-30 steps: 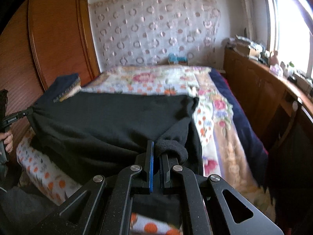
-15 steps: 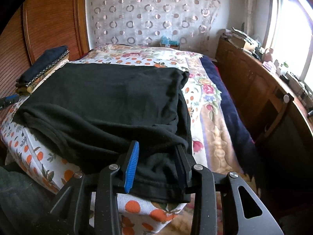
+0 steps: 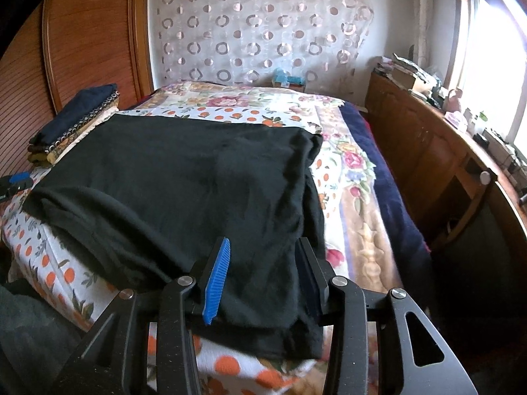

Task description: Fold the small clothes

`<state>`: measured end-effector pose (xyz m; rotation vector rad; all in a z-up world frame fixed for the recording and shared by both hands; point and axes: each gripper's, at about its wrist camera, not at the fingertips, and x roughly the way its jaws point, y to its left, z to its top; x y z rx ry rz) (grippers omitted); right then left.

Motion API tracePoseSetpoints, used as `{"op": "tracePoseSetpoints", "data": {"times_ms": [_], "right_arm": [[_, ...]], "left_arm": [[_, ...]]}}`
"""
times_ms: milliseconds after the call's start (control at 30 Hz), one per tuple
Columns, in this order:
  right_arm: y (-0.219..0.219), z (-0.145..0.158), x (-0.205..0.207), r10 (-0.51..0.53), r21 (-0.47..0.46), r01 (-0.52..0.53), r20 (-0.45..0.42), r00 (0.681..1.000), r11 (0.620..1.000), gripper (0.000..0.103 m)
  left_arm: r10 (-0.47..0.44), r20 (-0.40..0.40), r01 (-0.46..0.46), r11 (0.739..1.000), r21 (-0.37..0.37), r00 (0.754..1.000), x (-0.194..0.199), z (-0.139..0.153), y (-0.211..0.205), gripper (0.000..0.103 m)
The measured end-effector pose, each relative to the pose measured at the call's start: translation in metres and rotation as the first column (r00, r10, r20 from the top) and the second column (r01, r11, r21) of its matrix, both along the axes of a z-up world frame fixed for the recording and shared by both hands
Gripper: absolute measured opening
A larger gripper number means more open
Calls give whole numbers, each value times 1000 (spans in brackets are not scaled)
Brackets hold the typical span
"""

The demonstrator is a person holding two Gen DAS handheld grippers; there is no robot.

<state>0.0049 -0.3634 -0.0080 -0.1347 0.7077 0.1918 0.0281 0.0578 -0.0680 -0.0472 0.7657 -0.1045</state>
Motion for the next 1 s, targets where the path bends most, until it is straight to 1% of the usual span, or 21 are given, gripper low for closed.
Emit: {"op": "tracePoseSetpoints", "data": {"times_ms": [200, 300, 467, 600, 633, 667, 700, 733, 767, 833, 1000], "right_arm": [[18, -17, 18, 8, 23, -8, -21, 1000, 1000, 43], [32, -26, 19, 30, 21, -29, -31, 999, 999, 43], [42, -31, 16, 33, -1, -33, -33, 999, 999, 43], [42, -25, 9, 21, 22, -21, -23, 1000, 1000, 43], [43, -24, 6, 22, 28, -22, -20, 1000, 999, 43], [44, -23, 4, 27, 33, -27, -17, 999, 999, 43], [45, -22, 0, 34, 34, -33, -15, 999, 999, 43], [47, -22, -3, 38, 31, -38, -14, 999, 999, 43], [48, -22, -5, 43, 28, -42, -12, 999, 999, 43], [50, -21, -10, 47, 27, -46, -10, 999, 999, 43], [52, -16, -14, 51, 40, -51, 2, 999, 998, 43]], "left_arm": [[-8, 1, 8, 1000, -2, 1000, -7, 0, -4, 75], [-19, 6, 19, 1000, -19, 1000, -13, 1, -8, 75], [-62, 24, 62, 997, -39, 998, -21, 5, -28, 75], [-118, 41, 120, 992, -31, 992, -25, 10, -49, 75], [-138, 38, 140, 990, -34, 990, -25, 10, -55, 70], [-155, 31, 156, 987, -40, 987, -23, 10, -59, 59], [-172, 21, 172, 984, -47, 985, -22, 9, -63, 54], [-188, 9, 188, 981, -55, 982, -22, 7, -68, 44], [-210, -2, 209, 975, -69, 978, -21, 5, -73, 36], [-258, -20, 254, 962, -100, 966, -20, 2, -83, 32], [-297, -51, 293, 954, -65, 954, -13, -4, -108, 32]]}}
